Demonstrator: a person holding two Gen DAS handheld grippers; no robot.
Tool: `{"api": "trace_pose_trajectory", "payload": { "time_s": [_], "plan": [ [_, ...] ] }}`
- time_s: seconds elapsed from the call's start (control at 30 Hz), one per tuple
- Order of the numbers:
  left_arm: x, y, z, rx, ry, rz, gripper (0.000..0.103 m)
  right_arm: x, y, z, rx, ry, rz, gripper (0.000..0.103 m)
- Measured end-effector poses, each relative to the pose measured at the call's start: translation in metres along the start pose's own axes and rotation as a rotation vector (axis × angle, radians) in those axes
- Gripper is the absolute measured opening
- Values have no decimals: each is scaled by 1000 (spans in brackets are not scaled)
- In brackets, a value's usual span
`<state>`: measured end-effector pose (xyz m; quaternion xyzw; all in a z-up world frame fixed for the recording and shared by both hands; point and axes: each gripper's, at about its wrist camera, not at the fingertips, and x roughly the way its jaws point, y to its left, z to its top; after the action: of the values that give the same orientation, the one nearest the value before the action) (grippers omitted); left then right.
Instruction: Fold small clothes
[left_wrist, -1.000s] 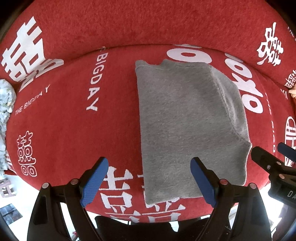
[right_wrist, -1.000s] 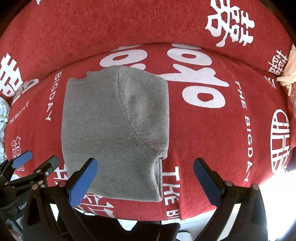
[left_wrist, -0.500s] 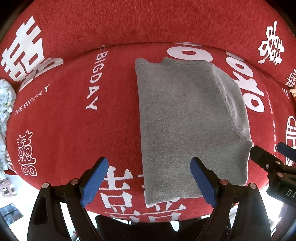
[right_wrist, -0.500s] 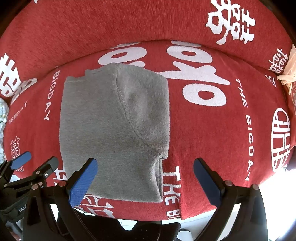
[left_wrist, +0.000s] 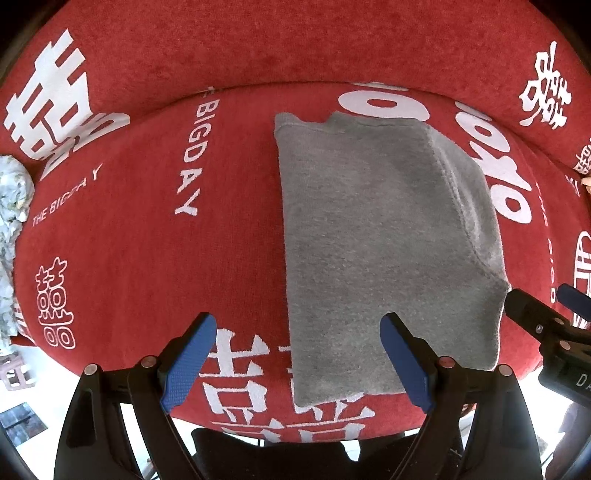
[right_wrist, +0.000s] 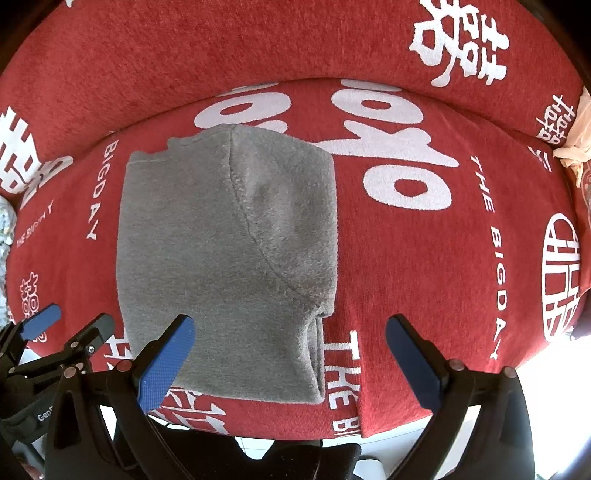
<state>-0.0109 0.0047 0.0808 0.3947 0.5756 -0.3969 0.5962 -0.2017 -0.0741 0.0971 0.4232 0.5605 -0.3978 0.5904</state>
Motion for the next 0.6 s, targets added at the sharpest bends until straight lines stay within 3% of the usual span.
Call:
{"api": "trace_pose_trajectory", "payload": {
  "time_s": [0.6],
  "plan": [
    [1,-2,3,6,1,46,91,-1,2,0,0,-5,0,103]
  ]
}}
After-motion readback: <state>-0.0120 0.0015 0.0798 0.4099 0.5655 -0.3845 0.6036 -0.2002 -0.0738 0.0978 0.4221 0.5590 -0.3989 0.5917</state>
